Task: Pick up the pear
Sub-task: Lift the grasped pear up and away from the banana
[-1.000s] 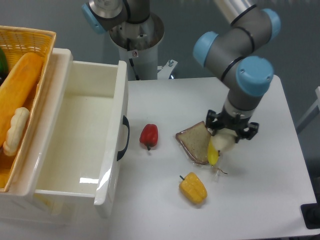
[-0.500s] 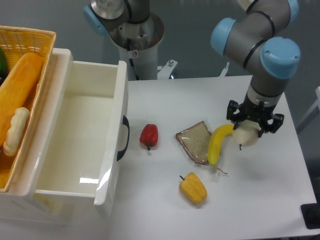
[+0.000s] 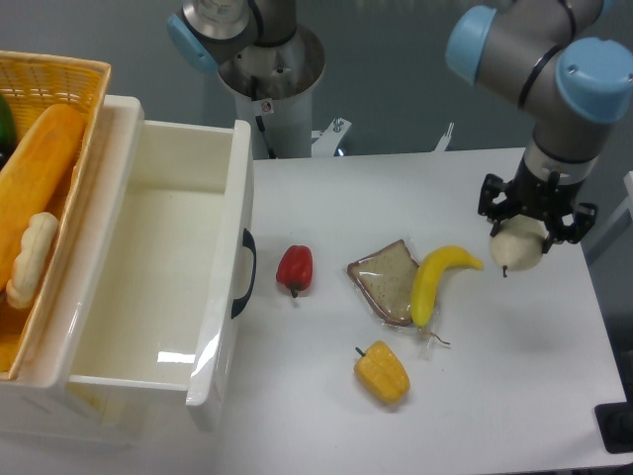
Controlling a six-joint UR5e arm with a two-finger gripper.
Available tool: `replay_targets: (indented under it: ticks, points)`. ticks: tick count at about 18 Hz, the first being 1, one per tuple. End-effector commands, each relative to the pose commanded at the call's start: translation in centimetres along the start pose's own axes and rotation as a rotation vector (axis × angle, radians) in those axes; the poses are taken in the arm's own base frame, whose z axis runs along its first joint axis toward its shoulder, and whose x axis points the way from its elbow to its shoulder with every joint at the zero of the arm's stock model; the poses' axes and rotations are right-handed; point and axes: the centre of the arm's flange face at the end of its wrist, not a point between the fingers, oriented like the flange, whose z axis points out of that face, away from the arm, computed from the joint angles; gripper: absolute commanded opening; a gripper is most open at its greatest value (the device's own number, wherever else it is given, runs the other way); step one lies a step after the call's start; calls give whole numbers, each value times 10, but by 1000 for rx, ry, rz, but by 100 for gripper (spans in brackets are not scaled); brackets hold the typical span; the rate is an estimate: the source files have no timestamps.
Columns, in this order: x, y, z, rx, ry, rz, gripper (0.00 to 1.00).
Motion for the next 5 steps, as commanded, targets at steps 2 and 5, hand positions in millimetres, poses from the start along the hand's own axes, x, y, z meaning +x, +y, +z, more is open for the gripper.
replay_targets:
  ticks: [2, 5]
  points:
    - [1, 0, 0, 0, 0, 0, 25]
    - [2, 0, -2, 2, -4, 5, 25]
